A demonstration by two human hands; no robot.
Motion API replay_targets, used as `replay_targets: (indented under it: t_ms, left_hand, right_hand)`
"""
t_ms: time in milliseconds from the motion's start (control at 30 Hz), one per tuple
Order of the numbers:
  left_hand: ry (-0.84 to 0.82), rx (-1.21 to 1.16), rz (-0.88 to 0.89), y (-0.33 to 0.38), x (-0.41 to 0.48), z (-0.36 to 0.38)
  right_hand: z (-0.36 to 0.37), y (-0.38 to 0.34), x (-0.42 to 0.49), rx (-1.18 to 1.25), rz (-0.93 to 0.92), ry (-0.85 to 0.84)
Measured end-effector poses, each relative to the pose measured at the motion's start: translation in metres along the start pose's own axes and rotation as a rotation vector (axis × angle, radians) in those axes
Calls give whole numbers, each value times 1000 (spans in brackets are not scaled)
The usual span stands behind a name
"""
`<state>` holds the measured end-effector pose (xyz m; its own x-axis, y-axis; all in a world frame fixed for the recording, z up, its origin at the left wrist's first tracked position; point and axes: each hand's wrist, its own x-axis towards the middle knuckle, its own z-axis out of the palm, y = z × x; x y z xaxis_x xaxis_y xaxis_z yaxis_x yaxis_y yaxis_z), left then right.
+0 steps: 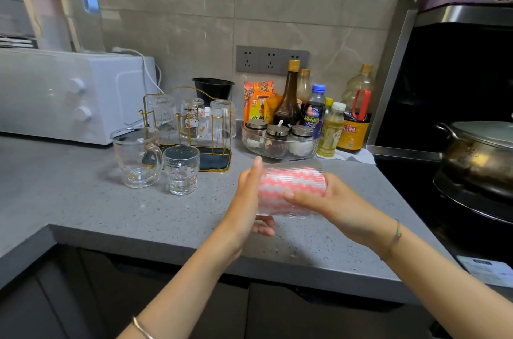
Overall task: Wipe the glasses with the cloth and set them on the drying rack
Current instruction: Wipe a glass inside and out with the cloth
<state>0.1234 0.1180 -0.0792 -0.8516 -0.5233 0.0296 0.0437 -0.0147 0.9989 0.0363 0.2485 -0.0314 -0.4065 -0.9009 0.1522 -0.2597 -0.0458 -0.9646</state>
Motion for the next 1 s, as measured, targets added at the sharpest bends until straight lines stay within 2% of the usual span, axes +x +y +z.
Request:
replay_targets:
  t_ms: [100, 267, 433, 667, 867, 1000]
  left_hand:
    - [63, -51, -26, -1, 4, 1]
    - [211, -43, 128, -1, 4, 1]
    - [269, 9, 343, 2, -1, -4]
    - [199, 151, 606, -6, 1, -9]
    - [106, 147, 621, -6, 2, -13]
    - [80, 149, 483, -2, 0, -10]
  right_hand:
    - [2, 0, 0, -54, -11, 54]
    - [8, -3, 3, -26, -46, 188]
    - [8, -10, 4, -11, 7, 77]
    - [9, -9, 1, 111, -33, -107]
    - [9, -10, -2, 100, -41, -111]
    - [9, -9, 1, 107, -36, -1]
